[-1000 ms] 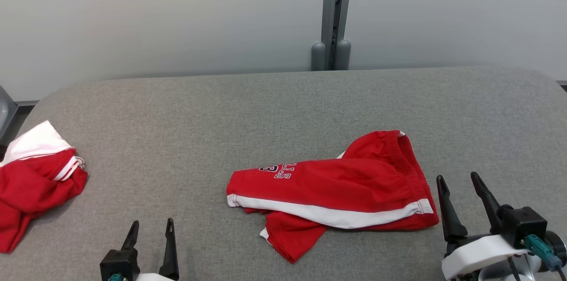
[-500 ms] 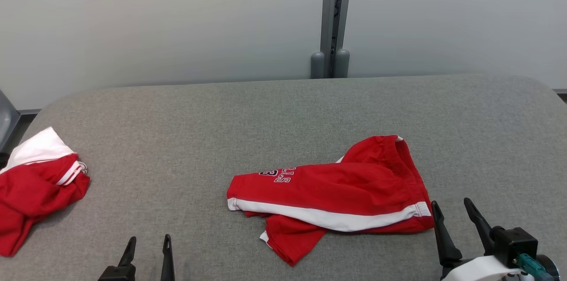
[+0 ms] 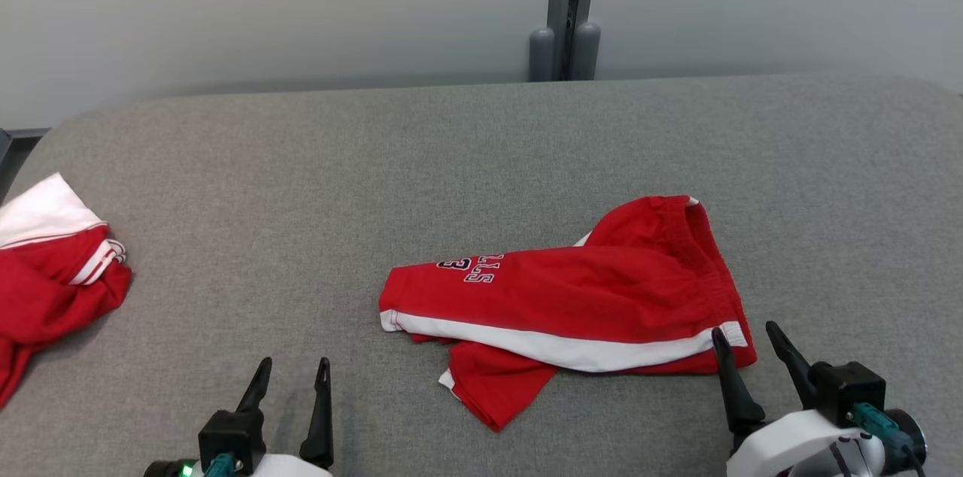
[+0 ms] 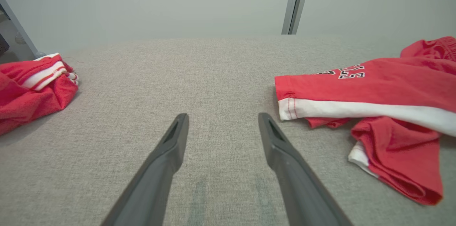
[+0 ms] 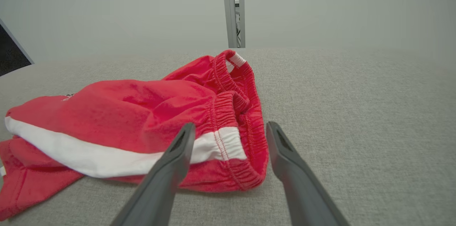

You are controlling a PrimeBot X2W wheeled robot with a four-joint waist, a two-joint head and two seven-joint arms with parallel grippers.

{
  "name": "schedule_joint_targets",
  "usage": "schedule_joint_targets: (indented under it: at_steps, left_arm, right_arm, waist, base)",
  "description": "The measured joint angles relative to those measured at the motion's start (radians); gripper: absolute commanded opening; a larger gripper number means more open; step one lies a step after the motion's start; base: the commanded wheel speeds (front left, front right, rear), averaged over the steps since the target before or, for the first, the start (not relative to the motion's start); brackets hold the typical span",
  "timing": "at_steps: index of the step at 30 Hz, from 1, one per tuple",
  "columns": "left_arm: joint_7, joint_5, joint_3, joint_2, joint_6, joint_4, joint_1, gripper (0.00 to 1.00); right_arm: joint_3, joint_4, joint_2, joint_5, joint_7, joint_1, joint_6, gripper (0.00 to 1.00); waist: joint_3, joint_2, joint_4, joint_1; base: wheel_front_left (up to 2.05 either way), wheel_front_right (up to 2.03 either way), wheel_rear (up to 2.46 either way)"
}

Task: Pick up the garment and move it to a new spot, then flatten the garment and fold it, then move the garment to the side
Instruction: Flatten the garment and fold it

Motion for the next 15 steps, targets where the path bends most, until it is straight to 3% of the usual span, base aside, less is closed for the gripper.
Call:
schedule_joint_targets:
  at_steps: [8,9,10,11,12,13,15]
  left_arm:
    - [0.000,-0.007,-0.023,0.000,-0.005,0.011,-0.032,1.00]
    - [0.000,-0.007,-0.024,0.000,-0.005,0.012,-0.035,1.00]
    - [0.000,-0.007,-0.025,0.000,-0.006,0.013,-0.039,1.00]
    - [0.000,-0.007,-0.025,0.000,-0.006,0.013,-0.043,1.00]
    - [0.000,-0.007,-0.026,0.000,-0.006,0.013,-0.046,1.00]
    - [0.000,-0.007,-0.027,0.000,-0.007,0.014,-0.046,1.00]
    - [0.000,-0.012,-0.030,0.000,-0.012,0.016,-0.047,1.00]
  right_arm:
    - [0.010,0.056,0.000,0.000,0.000,-0.049,0.000,1.00]
    - [0.015,0.058,0.000,0.000,0.000,-0.051,0.000,0.96]
    - [0.020,0.058,0.000,0.003,0.000,-0.051,0.000,0.88]
    - [0.026,0.058,0.000,0.003,0.000,-0.051,0.000,0.73]
    - [0.030,0.056,0.000,0.004,0.000,-0.051,0.000,0.46]
    - [0.035,0.051,0.000,0.007,0.000,-0.051,0.000,0.35]
    - [0.046,0.044,0.000,0.012,0.000,-0.051,0.000,0.00]
  waist:
    - [0.066,0.0000,0.005,0.0000]
    - [0.070,0.0000,0.006,0.0000]
    - [0.074,0.0000,0.006,0.0000]
    - [0.076,0.0000,0.006,0.0000]
    - [0.079,0.0000,0.006,0.0000]
    - [0.082,0.0000,0.005,0.0000]
    - [0.087,0.0000,0.003,0.0000]
  base:
    - [0.00,0.00,0.00]
    - [0.00,0.00,0.00]
    - [0.00,0.00,0.00]
    - [0.00,0.00,0.00]
    - [0.00,0.00,0.00]
    - [0.00,0.00,0.00]
    - [0.00,0.00,0.00]
